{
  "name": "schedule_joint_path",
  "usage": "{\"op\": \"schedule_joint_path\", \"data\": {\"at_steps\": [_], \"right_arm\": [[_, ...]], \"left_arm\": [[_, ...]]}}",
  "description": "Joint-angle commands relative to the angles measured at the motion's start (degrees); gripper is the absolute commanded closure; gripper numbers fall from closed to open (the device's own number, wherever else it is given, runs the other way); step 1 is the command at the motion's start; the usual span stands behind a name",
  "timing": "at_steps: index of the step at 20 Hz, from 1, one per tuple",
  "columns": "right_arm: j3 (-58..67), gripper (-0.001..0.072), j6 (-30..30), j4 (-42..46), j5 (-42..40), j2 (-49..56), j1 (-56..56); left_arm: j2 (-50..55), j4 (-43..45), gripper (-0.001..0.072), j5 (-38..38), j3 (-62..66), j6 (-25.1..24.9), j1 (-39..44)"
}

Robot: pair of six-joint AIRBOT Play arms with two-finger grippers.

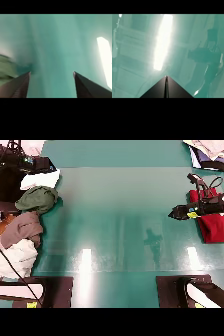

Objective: Fold the shirts.

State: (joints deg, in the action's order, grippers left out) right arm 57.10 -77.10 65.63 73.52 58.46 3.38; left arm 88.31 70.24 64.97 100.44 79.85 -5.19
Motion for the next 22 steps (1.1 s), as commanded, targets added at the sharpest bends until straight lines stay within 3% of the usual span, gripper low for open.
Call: {"op": "schedule_joint_path", "data": {"at_steps": [1, 7, 13, 14, 15, 16, 17, 22], "right_arm": [[0.0, 0.069, -0.1, -0.2, 0.2, 0.0, 0.0], [0.0, 0.069, -0.1, -0.2, 0.1, 0.0, 0.0], [0.0, 0.069, -1.6, -0.1, 0.0, 0.0, 0.0], [0.0, 0.0689, -1.6, -0.1, 0.0, 0.0, 0.0], [0.0, 0.069, -1.6, -0.1, 0.0, 0.0, 0.0], [0.0, 0.069, -1.6, -0.1, 0.0, 0.0, 0.0], [0.0, 0.069, -1.6, -0.1, 0.0, 0.0, 0.0], [1.1, 0.069, -1.6, -0.1, -1.8, -0.1, 0.0]], "left_arm": [[4.1, 10.8, 0.0077, -10.6, 0.0, 3.6, -2.3], [15.9, 11.1, 0.0077, -21.0, 0.0, 1.2, -6.5], [21.2, 11.2, 0.0088, -24.2, 0.2, -0.8, -6.5], [21.2, 11.2, 0.017, -25.3, 0.2, -0.8, -6.5], [21.2, 11.1, 0.0403, -25.1, 0.9, -0.8, -6.5], [21.2, 10.9, 0.0573, -24.7, 1.9, -0.8, -6.5], [21.2, 10.4, 0.0688, -23.3, 3.3, -0.8, -6.5], [19.9, -1.5, 0.0687, -8.7, 20.1, -0.9, -6.4]]}}
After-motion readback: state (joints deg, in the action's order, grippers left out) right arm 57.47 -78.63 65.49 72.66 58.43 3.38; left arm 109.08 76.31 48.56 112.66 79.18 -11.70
